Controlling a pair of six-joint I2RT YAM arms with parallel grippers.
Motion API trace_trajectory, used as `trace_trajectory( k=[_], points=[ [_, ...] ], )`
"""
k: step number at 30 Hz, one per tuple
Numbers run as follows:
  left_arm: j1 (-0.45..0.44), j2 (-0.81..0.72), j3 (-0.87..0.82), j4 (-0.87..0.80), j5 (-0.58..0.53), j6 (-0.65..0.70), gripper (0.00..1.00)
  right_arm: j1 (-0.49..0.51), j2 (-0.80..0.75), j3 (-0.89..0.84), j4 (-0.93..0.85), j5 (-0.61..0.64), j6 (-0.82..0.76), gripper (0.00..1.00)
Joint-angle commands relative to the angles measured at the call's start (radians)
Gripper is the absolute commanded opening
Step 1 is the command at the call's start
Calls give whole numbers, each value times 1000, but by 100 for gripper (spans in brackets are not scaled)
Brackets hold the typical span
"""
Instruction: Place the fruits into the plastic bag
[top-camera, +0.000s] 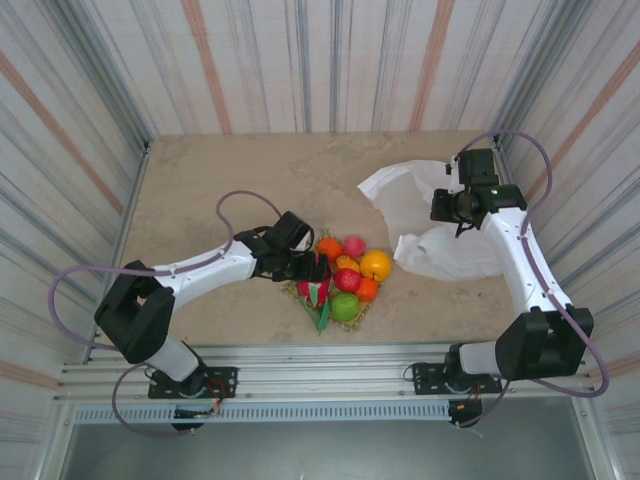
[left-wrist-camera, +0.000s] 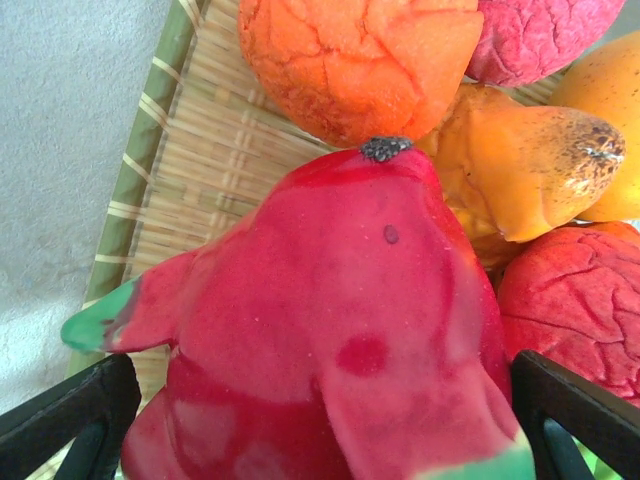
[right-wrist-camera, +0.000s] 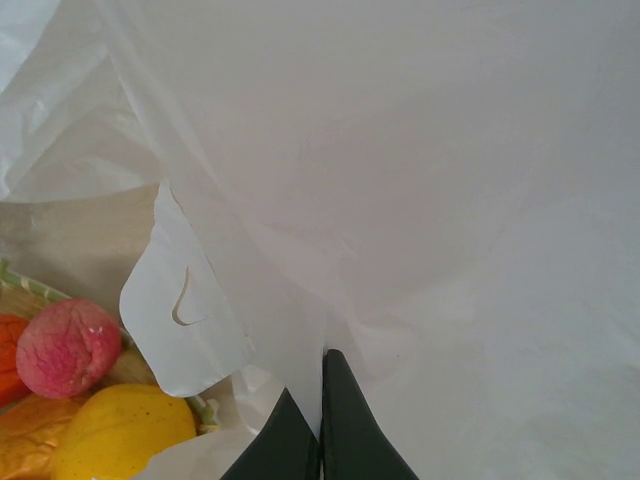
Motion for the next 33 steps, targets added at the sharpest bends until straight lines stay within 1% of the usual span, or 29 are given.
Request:
trace_trajectory(
  k=[1, 8, 10, 13, 18, 21, 25, 31, 33],
  points=[
    [-4, 11, 8, -68, -68, 14, 99, 9, 12, -2, 2, -3, 1, 0],
    [-4, 10, 1, -50, -29, 9, 99, 11, 13, -3, 3, 2, 1, 0],
    [-5, 9, -5, -45, -36, 4, 98, 11, 12, -6, 5, 2, 2, 0],
    [3, -10, -17, -40, -47, -2, 94, 11, 12, -10, 4, 2, 1, 0],
    [42, -69, -49, -42, -74, -7, 87, 11, 11, -8, 6, 3, 1, 0],
    [63, -106, -61, -43, -67, -1, 86, 12, 13, -8, 6, 4, 1, 0],
    [67, -110, -61, -43, -60, 10, 89, 13, 16, -11, 10, 2, 2, 0],
    [68, -83, -55, -36, -29, 9, 98, 18, 16, -10, 7, 4, 1, 0],
    [67, -86, -55, -30, -22, 4, 99, 18, 15, -11, 6, 7, 1, 0]
  ],
)
